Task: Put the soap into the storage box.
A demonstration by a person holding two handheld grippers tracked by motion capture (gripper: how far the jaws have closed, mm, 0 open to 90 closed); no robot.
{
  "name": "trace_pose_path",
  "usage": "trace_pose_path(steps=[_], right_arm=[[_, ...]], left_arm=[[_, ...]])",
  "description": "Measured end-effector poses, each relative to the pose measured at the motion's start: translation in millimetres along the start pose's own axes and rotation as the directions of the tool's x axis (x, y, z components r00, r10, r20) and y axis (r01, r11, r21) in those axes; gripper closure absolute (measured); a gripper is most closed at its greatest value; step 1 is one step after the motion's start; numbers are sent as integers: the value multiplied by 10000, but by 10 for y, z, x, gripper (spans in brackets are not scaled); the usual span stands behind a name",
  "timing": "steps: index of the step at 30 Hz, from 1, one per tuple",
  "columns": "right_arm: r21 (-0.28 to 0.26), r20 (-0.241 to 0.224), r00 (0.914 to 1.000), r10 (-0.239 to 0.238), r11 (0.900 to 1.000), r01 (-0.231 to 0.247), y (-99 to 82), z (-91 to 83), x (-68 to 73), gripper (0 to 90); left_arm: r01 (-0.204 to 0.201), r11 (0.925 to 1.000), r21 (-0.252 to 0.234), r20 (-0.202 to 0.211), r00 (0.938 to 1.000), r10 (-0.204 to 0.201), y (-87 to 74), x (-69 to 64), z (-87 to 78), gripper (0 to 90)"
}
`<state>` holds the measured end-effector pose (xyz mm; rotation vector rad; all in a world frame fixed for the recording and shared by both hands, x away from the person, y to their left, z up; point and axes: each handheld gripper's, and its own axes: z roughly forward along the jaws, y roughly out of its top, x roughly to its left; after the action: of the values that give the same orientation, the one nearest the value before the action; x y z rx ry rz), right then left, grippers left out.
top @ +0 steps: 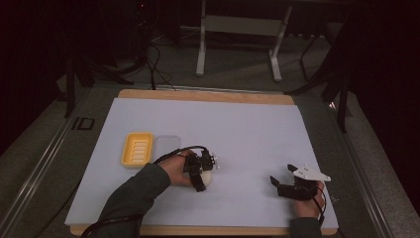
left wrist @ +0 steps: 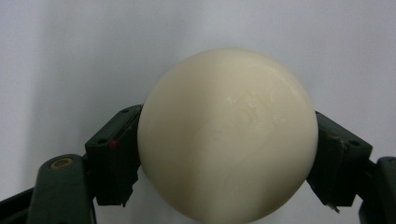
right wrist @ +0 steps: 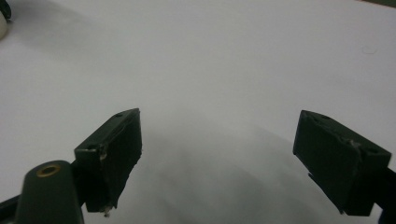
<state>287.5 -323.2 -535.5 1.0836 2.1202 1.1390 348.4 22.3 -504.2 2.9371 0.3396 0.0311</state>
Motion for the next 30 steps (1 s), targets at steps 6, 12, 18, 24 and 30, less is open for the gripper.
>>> trace_pose_path(steps=[6,12,18,24,30], right_arm=[[13,6,10000,16,10000,-16,1,1,1,155],[28,7,10000,20,10000,-20,1,1,0,155],[11,11,10000,29,10000,-29,0,1,0,155],[3,15,10000,39,10000,-39,0,-1,-2,155],[-6,16,10000,45,10000,-45,0,-2,-3,155]], left_arm=[[-231,9992,311,-44,9997,233,44,-19,-1,238],[-463,9963,717,-61,9989,469,97,-33,4,241],[-541,9942,927,15,9985,542,123,-26,10,241],[-768,9915,1054,37,9970,768,138,-24,6,247],[-916,9891,1150,52,9958,916,149,-35,6,248]])
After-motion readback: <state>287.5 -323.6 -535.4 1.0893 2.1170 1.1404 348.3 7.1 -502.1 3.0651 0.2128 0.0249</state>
